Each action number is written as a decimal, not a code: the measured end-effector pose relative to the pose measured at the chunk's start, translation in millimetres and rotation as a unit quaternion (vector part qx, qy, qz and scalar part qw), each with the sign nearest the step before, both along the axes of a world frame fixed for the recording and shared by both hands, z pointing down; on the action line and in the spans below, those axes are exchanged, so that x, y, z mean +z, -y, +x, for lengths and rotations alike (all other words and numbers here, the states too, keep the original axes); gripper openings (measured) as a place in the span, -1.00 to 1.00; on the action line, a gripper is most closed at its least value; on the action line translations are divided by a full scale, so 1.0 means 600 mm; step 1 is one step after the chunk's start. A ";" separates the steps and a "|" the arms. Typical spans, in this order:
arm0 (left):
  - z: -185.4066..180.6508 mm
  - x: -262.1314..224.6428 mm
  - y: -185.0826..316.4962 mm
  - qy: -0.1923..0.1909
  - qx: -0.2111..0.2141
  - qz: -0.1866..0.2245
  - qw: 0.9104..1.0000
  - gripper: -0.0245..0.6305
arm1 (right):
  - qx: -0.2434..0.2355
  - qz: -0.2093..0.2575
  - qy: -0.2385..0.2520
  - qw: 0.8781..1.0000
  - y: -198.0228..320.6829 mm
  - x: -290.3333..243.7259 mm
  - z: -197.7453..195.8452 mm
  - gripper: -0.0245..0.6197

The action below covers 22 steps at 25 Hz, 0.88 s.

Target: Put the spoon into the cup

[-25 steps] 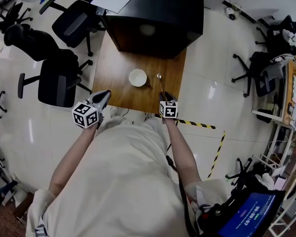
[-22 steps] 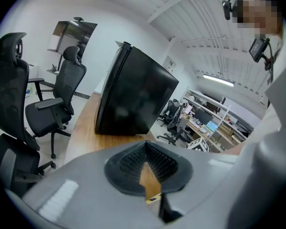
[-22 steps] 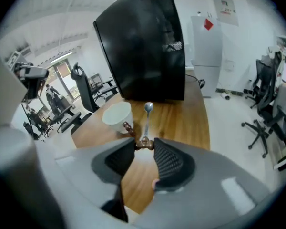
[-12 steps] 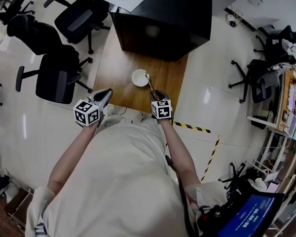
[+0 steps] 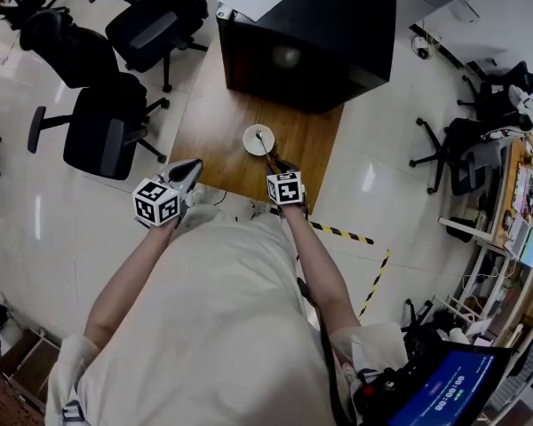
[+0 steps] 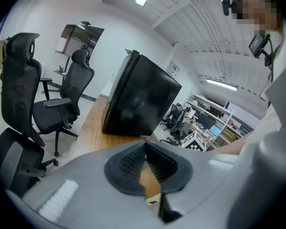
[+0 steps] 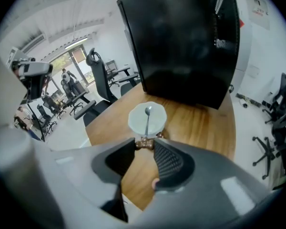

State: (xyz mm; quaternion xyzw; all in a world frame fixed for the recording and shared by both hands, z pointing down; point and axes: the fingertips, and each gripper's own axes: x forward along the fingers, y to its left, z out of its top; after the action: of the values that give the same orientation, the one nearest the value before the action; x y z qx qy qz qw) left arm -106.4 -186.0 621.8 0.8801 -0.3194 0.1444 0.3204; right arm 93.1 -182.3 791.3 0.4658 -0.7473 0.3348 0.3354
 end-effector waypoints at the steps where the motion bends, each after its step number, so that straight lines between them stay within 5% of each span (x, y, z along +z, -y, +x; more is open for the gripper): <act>1: -0.001 0.000 -0.001 0.000 -0.002 0.000 1.000 -0.93 | -0.003 -0.002 -0.001 1.000 0.003 0.001 -0.002 -0.53; 22: -0.027 -0.005 -0.014 -0.010 -0.026 0.006 1.000 -0.93 | -0.019 -0.030 -0.021 0.999 0.019 0.006 -0.017 -0.53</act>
State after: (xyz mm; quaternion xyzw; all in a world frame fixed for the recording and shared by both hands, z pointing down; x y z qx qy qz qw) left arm -122.5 -177.7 619.0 0.8750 -0.3395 0.1256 0.3214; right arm 83.1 -193.5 794.9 0.4484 -0.7385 0.3405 0.3710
